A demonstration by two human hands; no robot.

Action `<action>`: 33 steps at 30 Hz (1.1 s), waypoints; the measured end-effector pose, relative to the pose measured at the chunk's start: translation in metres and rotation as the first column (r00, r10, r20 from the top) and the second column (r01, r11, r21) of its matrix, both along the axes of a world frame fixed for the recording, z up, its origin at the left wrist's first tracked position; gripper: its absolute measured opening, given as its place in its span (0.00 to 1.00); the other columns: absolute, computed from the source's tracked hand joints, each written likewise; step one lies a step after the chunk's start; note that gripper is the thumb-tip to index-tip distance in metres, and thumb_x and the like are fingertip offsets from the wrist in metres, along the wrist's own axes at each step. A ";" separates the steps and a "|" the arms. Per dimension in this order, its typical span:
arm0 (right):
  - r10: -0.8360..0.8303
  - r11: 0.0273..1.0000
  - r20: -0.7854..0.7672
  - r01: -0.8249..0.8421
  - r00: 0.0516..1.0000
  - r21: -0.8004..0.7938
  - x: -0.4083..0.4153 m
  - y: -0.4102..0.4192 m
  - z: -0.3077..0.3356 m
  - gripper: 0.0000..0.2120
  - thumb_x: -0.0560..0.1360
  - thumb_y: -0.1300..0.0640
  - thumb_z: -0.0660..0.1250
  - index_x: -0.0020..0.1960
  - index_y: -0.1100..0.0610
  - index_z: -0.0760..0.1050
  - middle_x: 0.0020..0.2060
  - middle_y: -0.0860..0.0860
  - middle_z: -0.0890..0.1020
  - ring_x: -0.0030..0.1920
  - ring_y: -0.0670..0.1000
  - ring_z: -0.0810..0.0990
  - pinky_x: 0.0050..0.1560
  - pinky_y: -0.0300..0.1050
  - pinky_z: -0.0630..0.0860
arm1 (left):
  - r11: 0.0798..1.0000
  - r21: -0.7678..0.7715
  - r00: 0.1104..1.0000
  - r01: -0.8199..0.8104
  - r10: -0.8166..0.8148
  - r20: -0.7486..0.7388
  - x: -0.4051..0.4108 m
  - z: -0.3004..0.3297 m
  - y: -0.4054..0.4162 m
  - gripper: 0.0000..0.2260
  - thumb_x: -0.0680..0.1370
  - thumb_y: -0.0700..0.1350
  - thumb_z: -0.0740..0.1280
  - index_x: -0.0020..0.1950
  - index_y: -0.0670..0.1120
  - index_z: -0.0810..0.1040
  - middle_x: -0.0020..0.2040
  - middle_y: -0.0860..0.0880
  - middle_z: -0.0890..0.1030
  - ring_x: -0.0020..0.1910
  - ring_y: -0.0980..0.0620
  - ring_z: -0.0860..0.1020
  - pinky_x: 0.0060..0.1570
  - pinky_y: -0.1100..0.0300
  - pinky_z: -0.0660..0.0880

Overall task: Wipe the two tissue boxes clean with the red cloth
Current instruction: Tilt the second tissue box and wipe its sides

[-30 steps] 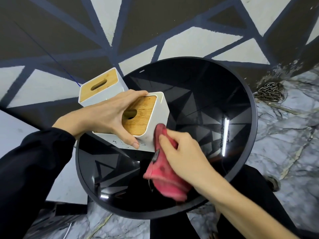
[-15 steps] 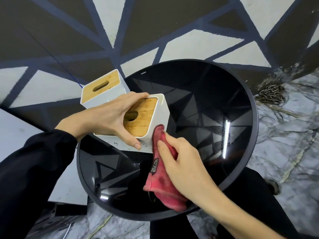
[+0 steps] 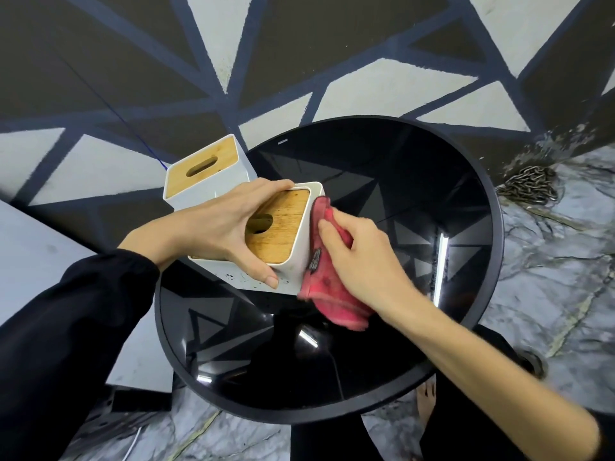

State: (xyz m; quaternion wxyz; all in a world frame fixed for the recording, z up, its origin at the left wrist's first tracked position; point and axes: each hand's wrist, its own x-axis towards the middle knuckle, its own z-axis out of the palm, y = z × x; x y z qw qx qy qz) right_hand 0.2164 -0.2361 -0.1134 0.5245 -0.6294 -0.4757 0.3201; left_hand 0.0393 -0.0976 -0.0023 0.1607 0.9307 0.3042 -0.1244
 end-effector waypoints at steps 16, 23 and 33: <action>0.019 1.000 -0.113 -0.021 0.993 -0.010 -0.006 -0.047 0.002 0.11 0.86 0.45 0.58 0.62 0.42 0.78 0.50 0.46 0.79 0.52 0.42 0.78 0.51 0.32 0.72 | 0.936 0.352 0.985 -0.023 0.081 -0.153 0.016 -0.001 -0.014 0.61 0.60 0.89 0.53 0.86 0.57 0.46 0.74 0.56 0.67 0.63 0.54 0.68 0.61 0.54 0.66; -0.018 1.000 -0.124 0.017 0.992 -0.008 -0.008 -0.048 -0.004 0.11 0.86 0.45 0.57 0.60 0.41 0.78 0.47 0.46 0.78 0.49 0.42 0.78 0.52 0.36 0.75 | 0.854 0.513 0.970 -0.088 0.190 -0.149 0.027 -0.008 -0.025 0.51 0.65 0.87 0.40 0.85 0.65 0.41 0.69 0.52 0.69 0.54 0.49 0.74 0.48 0.51 0.71; -0.044 0.999 -0.133 0.047 0.990 0.021 -0.003 -0.025 0.000 0.11 0.87 0.47 0.57 0.57 0.41 0.79 0.44 0.49 0.78 0.49 0.40 0.75 0.44 0.31 0.68 | 0.724 0.556 0.836 -0.409 0.541 -0.089 0.059 -0.004 -0.046 0.50 0.69 0.84 0.42 0.85 0.58 0.57 0.74 0.41 0.69 0.60 0.36 0.77 0.50 0.48 0.66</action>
